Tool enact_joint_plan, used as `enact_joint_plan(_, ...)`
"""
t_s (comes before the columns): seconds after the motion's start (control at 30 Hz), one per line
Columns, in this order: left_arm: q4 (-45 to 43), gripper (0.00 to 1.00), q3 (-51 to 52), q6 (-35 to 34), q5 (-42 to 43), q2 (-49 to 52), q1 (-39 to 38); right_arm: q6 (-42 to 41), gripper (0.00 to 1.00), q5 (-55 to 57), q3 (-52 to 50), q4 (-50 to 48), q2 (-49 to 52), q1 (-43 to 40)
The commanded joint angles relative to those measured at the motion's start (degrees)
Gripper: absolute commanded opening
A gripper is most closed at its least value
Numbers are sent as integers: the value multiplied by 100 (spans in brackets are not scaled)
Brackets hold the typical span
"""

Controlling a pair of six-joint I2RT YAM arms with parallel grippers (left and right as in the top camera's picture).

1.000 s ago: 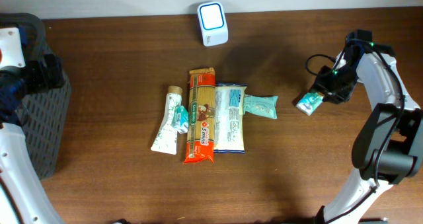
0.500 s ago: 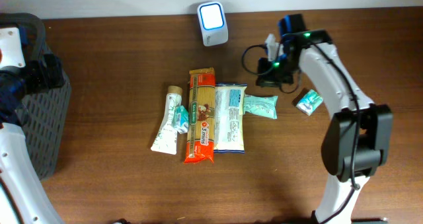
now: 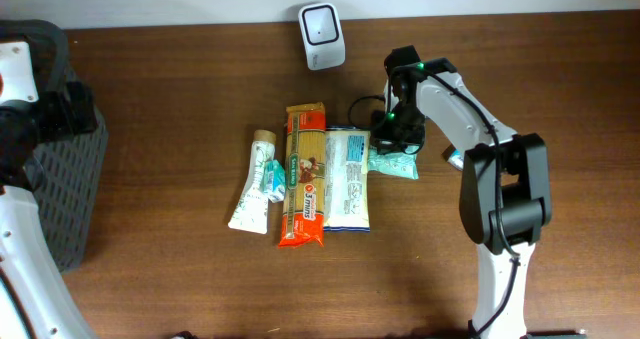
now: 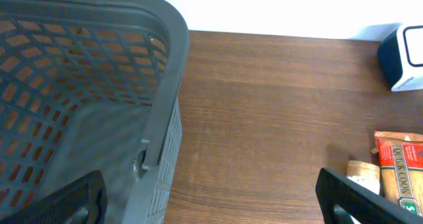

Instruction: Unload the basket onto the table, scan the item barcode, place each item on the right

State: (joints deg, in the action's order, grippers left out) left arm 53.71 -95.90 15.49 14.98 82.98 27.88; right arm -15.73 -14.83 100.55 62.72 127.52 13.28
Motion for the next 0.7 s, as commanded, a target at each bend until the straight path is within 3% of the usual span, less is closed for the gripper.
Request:
enact_joint_plan(0.0, -7, 99, -63, 90, 24, -28, 15, 1298, 8, 393, -101, 74, 341, -98)
enact_joint_plan(0.1, -7, 99, -63, 90, 24, -28, 15, 2896, 10, -22, 105, 564, 339, -328)
enact_joint_plan(0.27, -7, 99, -63, 90, 24, -28, 15, 3609, 18, -177, 1054, 1565, 334, -671)
enact_joint_plan(0.33, -7, 99, -63, 90, 24, -28, 15, 3663, 28, -413, 1561, 1965, 334, -693)
enact_joint_plan(0.37, -7, 99, -63, 90, 24, -28, 15, 3309, 33, -435, 1740, 2068, 334, -682)
enact_joint_plan(0.43, -7, 99, -63, 90, 24, -28, 15, 1488, 37, 138, 1786, 2170, 334, -706)
enact_joint_plan(0.47, -7, 99, -63, 90, 24, -28, 15, 385, 36, 944, 1762, 2426, 337, -726)
enact_joint_plan(0.53, -7, 99, -63, 90, 24, -28, 15, -127, 36, 1591, 1762, 2739, 337, -726)
enact_joint_plan(0.67, -7, 99, -63, 90, 24, -28, 15, -131, 31, 1700, 1600, 3156, 337, -726)
